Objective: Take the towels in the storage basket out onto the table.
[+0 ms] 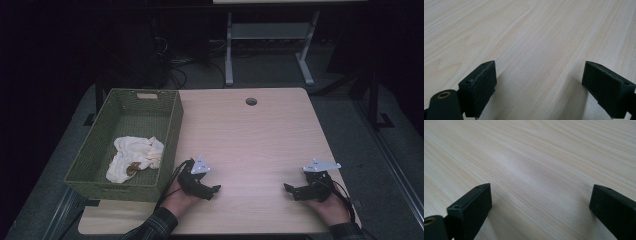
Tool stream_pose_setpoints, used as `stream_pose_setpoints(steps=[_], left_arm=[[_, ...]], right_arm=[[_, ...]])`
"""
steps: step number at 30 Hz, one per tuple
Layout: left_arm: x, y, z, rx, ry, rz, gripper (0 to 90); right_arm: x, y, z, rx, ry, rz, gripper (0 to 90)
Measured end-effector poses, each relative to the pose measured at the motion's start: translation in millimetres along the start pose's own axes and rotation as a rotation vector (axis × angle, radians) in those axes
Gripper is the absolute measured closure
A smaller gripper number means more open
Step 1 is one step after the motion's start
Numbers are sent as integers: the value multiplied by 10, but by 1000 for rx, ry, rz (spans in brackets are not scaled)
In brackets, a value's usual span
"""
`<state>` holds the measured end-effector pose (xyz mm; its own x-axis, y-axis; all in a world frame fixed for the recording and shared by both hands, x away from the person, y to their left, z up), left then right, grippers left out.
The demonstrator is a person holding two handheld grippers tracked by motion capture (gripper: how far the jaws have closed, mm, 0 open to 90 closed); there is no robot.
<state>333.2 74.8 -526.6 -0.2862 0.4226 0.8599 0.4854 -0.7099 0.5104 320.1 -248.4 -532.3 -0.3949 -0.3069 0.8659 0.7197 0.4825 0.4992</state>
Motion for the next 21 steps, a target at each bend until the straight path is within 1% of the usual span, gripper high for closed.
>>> stream_pose_setpoints(steps=[4,7,8,13,14,15,18,19,21], left_arm=[[-1,4,11,-8,-1,2,116],[-2,10,17,0,-4,-5,124],[-2,17,21,9,-7,-7,125],[8,34,25,19,-21,11,125],[16,39,23,22,-31,12,125],[28,52,18,28,-39,5,125],[67,81,18,21,-36,0,125],[87,98,9,27,-45,-6,125],[116,120,5,27,-48,-11,125]], right_arm=[[0,0,0,0,0,0,38],[0,0,0,0,0,0,38],[0,0,-1,1,0,0,38],[2,-5,4,-5,-1,3,38],[2,-5,3,-5,-1,3,38],[2,-5,3,-5,-1,2,38],[3,-6,6,-8,-1,3,38],[3,-6,4,-7,-2,3,38],[3,-7,6,-10,-3,3,38]])
Point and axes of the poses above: each handheld gripper's, and its own axes: x roughly backward along the jaws, y roughly out of its top, z roughly to its left, the point moved 7 cm from there along -x, roughly forward along the jaws, and after that the axes turned 15 degrees about z, right-handed, at the moved point
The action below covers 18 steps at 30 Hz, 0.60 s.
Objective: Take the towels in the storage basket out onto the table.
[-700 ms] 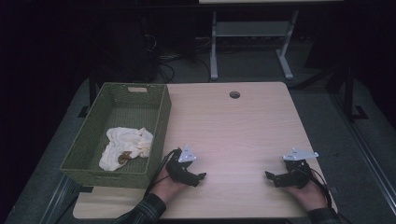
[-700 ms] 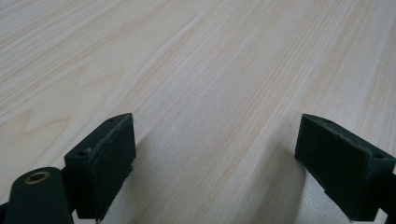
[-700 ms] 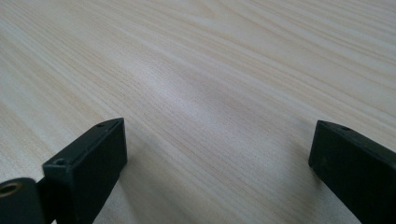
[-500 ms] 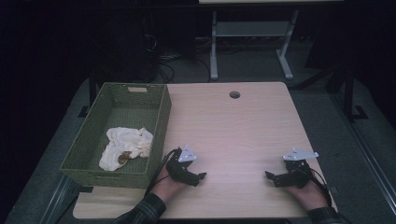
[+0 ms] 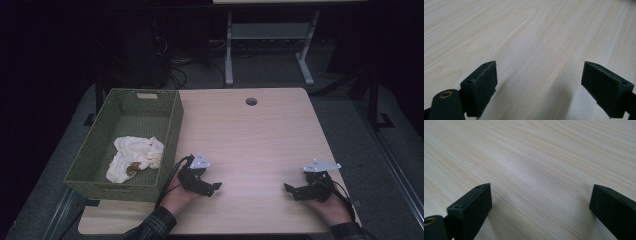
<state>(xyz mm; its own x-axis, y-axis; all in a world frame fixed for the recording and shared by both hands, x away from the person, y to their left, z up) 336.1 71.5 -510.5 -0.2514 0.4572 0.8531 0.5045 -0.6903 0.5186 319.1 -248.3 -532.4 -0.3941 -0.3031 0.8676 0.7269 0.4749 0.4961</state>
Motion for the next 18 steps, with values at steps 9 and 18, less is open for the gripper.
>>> stream_pose_setpoints(steps=[9,18], left_arm=[[119,70,2,-21,10,2,130],[215,146,3,-30,17,-4,132]], right_arm=[[-1,3,-4,5,-2,-3,38],[-1,3,-5,5,-3,-3,38]])
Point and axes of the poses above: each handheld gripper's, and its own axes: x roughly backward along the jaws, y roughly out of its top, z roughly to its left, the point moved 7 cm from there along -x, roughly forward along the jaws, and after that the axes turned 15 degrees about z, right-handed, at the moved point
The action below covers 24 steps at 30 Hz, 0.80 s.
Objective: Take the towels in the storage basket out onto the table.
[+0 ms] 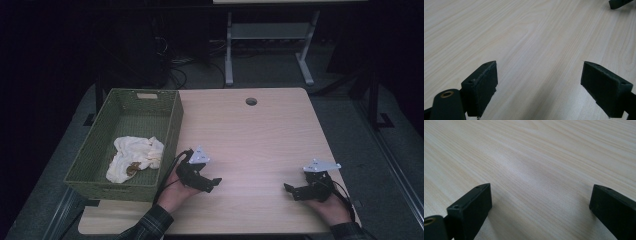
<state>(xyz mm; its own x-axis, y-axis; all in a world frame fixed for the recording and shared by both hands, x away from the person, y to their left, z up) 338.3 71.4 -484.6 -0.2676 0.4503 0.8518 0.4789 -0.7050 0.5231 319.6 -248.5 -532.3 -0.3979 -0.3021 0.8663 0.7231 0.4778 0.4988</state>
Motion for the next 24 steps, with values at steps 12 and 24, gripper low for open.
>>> stream_pose_setpoints(steps=[12,24], left_arm=[[118,124,17,-5,-20,-6,133],[323,245,82,0,-27,-26,133]], right_arm=[[0,0,1,-1,0,0,38],[0,0,1,0,1,0,38]])
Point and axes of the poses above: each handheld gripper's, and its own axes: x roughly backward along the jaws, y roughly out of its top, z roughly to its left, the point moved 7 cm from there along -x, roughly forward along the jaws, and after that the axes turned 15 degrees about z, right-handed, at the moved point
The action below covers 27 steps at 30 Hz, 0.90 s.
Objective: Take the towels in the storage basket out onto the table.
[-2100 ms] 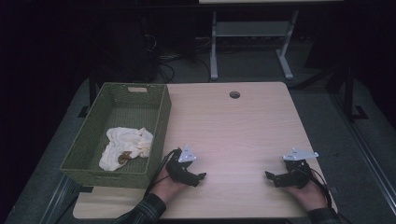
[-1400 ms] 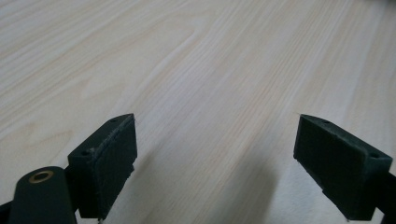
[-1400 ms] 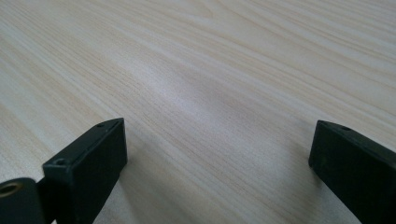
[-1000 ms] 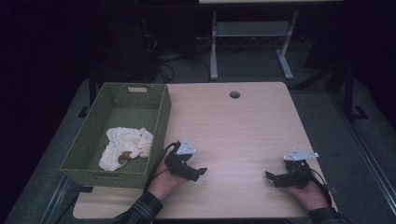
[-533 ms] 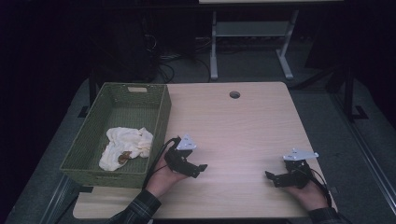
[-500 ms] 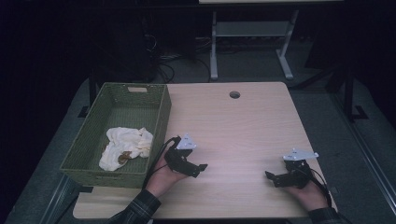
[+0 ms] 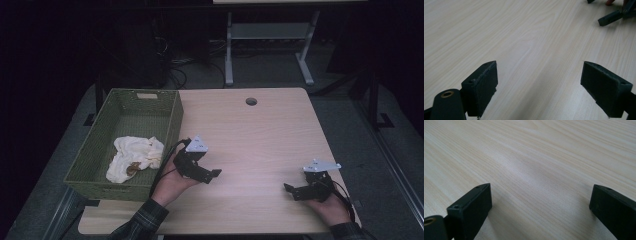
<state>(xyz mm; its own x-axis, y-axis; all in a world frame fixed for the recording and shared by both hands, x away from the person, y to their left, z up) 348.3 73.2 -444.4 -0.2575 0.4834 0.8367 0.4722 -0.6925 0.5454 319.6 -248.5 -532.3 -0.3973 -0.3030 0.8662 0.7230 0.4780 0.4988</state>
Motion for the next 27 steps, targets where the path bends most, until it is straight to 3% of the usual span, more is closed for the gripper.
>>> stream_pose_setpoints(steps=[14,27], left_arm=[[253,126,87,-6,-10,-27,133],[605,131,354,19,17,-57,132]], right_arm=[[0,0,0,0,0,0,38],[-1,1,0,0,0,-1,38]])
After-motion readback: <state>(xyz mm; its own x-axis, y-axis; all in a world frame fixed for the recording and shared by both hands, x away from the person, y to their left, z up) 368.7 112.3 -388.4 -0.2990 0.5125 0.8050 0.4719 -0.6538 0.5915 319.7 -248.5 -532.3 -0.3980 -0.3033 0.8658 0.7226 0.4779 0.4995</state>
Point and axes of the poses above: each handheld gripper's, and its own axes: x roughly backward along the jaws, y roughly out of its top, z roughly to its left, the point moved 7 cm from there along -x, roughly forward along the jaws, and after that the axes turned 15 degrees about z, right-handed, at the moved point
